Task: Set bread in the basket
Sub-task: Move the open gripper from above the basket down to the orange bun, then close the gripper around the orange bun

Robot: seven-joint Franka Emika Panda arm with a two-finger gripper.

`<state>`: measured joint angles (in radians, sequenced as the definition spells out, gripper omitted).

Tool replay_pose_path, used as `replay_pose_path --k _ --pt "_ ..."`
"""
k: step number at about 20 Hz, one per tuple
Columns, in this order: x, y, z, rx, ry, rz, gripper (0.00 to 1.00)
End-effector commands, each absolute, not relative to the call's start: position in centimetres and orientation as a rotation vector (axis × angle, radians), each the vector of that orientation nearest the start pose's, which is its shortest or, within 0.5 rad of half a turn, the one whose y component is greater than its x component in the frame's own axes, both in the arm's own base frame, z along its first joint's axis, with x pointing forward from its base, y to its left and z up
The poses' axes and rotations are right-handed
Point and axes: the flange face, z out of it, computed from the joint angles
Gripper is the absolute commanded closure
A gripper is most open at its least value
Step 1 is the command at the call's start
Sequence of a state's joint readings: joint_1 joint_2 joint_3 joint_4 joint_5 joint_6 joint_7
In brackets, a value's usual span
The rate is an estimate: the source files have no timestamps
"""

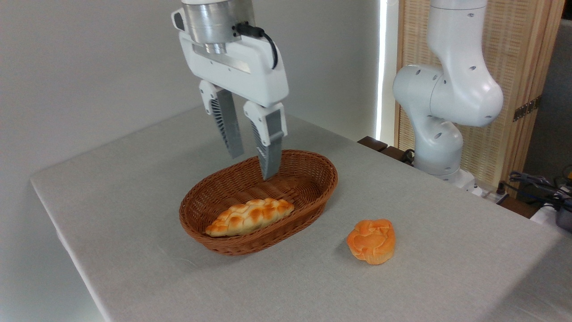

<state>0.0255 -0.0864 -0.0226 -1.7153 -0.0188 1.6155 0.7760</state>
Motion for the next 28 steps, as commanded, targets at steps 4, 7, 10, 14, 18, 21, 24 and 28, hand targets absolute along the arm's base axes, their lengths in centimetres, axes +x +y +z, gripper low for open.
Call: replay_pose_path --k 4,7,10,14,18,21,24,28 --pt "45.7 4.8 55.0 -2.891 1.344 0.034 0.00" --pt "43.4 6.9 51.7 -2.795 1.453 0.100 0.00" --pt "41.8 7.8 49.6 -2.763 1.530 0.172 0.00" --pt "41.0 8.2 47.5 -2.702 1.577 0.276 0.00" --pt "41.0 8.6 47.0 -2.673 1.579 0.305 0.00" --pt "41.3 8.5 46.0 -2.652 1.582 0.256 0.00" --pt "41.0 8.8 43.3 -2.659 1.585 0.242 0.00" --pt "40.4 9.7 41.8 -2.579 1.605 0.317 0.00"
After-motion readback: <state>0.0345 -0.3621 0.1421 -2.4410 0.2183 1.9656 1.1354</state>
